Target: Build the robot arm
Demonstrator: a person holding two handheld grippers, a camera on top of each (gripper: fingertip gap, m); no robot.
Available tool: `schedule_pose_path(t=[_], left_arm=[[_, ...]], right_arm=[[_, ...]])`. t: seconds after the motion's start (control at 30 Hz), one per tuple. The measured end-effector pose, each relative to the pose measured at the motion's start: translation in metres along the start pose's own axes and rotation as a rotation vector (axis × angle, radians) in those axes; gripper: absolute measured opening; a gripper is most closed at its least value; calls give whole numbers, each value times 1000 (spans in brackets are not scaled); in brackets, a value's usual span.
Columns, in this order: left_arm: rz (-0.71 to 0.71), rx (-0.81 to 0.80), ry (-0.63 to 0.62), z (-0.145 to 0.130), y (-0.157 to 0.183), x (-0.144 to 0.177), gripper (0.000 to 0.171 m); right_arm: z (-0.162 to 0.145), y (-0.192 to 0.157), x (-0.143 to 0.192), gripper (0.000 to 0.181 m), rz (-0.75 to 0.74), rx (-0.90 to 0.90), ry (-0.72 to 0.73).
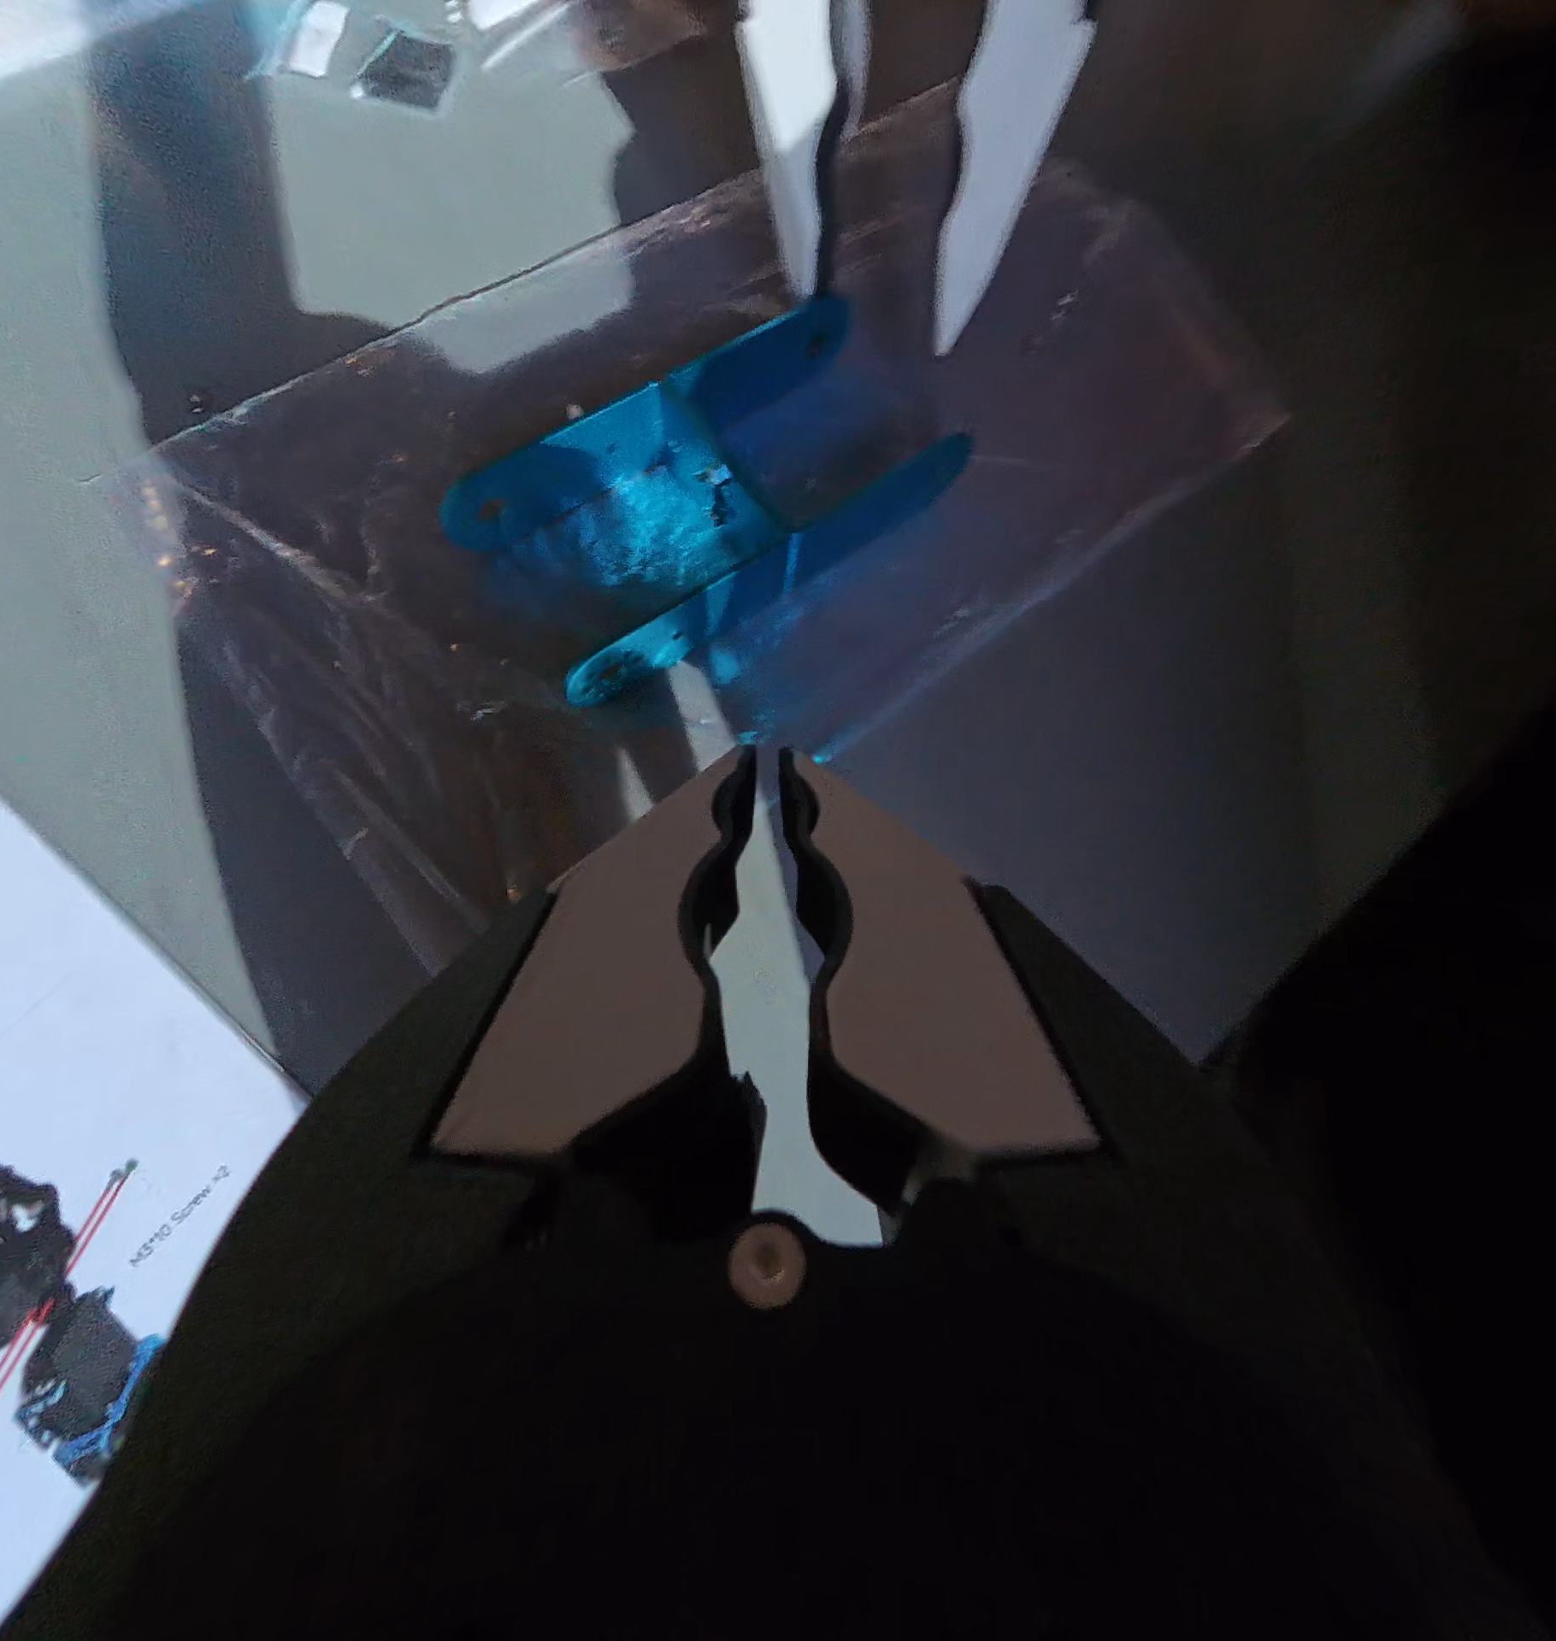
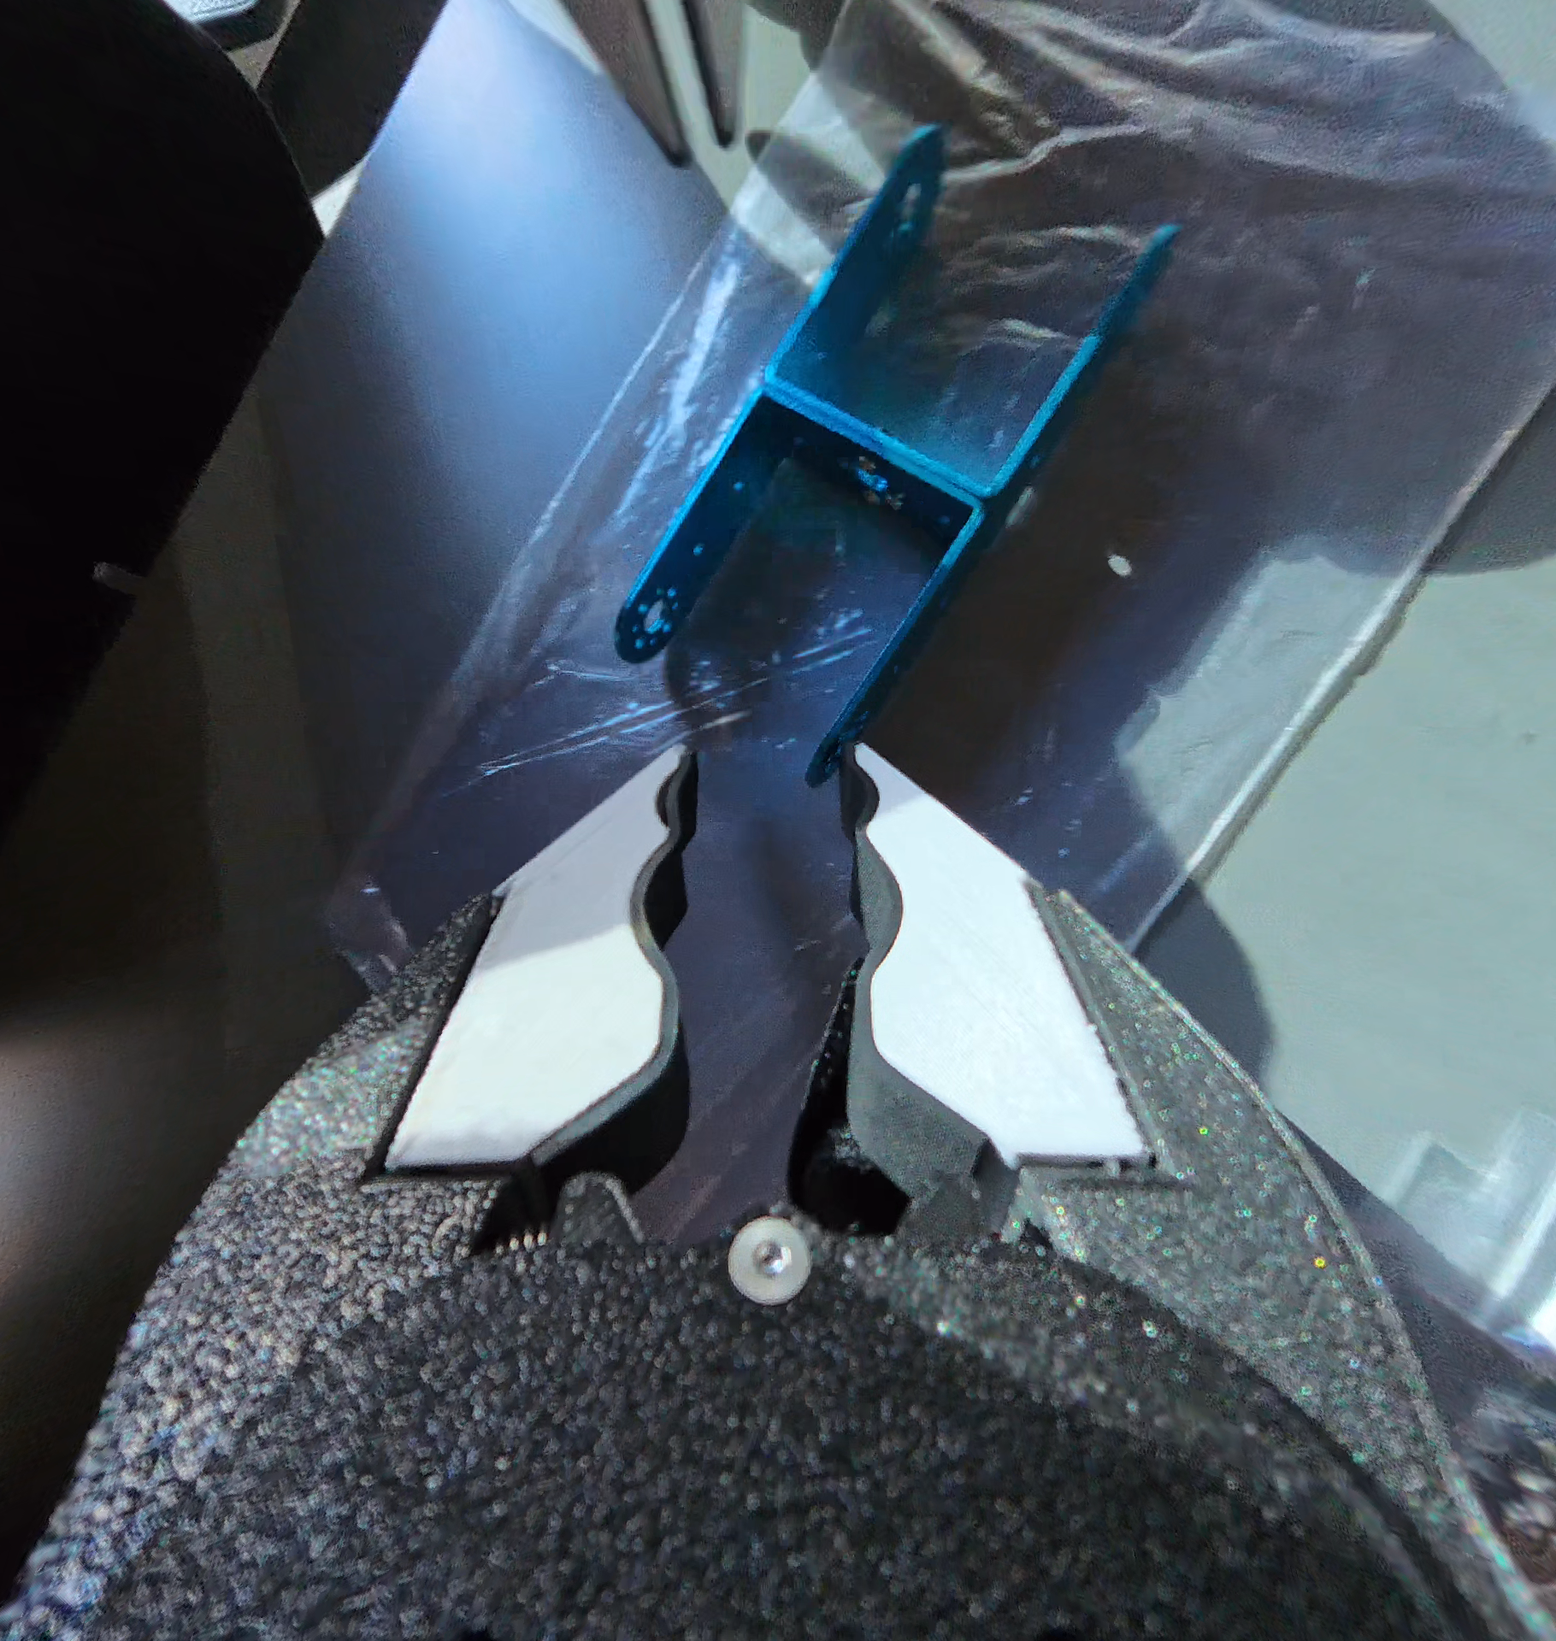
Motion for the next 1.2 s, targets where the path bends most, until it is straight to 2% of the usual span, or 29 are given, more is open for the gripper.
schedule_pose_path(t=[0.2,0.43,0.57,0.7,0.77,0.8,0.97,1.03,1.2], left_arm=[[96,18,-48,14,-11,-21,4],[160,2,-58,31,-45,-34,8],[170,76,-48,35,-57,-22,22],[87,163,62,24,-22,4,35],[53,187,115,20,0,10,42],[52,182,122,18,8,9,44],[206,55,25,14,7,-5,39],[233,20,-38,9,2,-9,28],[249,-17,-99,10,-7,-9,19]], right_arm=[[6,-29,-12,33,56,11,19],[32,-48,-35,38,65,79,57],[42,-53,-41,45,55,96,54],[37,-31,-5,49,-59,118,108],[30,4,12,66,-189,88,131],[28,17,15,74,-202,68,146],[32,40,-2,76,-82,54,190],[32,40,-10,75,-69,73,151],[30,35,-13,67,-81,118,109]])
Point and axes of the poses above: each gripper's, where its closed fingertips meet, x back along the fingers, z out of its top, y = z × x across the jaws, the point moved 3 cm from there along x, back along the fingers, and after that the axes turned 1 degree about z, right-handed, at the moved point
